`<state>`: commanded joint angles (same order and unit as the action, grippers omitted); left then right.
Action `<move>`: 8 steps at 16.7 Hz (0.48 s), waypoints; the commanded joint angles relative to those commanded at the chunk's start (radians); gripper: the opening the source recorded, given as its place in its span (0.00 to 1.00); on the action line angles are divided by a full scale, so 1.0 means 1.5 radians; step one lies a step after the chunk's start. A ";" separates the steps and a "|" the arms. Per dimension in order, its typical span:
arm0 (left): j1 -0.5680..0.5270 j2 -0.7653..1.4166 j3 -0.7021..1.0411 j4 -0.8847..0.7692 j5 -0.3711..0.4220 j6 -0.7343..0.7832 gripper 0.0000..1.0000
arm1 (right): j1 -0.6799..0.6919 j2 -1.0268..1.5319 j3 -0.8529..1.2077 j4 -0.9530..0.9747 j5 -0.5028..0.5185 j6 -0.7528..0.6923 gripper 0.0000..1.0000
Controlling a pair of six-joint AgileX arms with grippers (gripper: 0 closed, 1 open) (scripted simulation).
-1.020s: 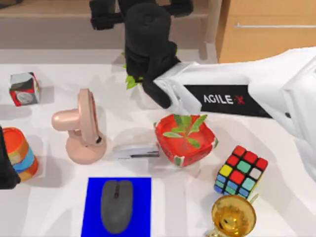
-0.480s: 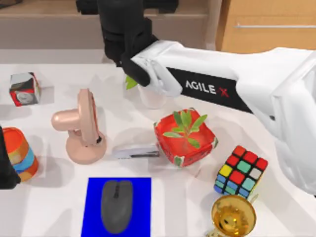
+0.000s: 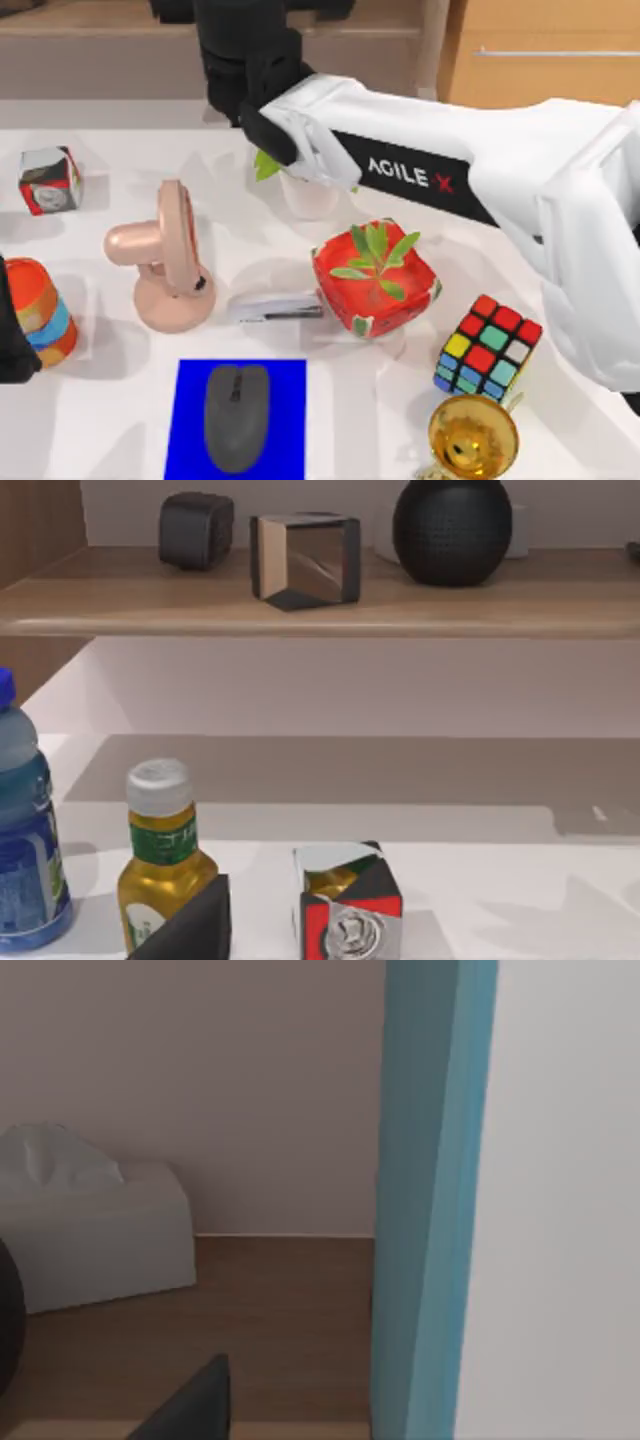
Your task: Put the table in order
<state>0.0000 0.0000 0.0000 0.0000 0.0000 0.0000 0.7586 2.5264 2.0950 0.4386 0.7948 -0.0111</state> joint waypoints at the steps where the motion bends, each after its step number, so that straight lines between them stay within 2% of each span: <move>1: 0.000 0.000 0.000 0.000 0.000 0.000 1.00 | -0.003 0.008 0.016 -0.007 -0.003 0.000 1.00; 6: 0.000 0.000 0.000 0.000 0.000 0.000 1.00 | -0.006 0.015 0.030 -0.015 -0.006 0.000 1.00; 8: 0.000 0.000 0.000 0.000 0.000 0.000 1.00 | -0.006 0.015 0.030 -0.015 -0.006 0.000 0.85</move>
<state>0.0000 0.0000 0.0000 0.0000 0.0000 0.0000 0.7499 2.5496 2.1396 0.4169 0.7863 -0.0113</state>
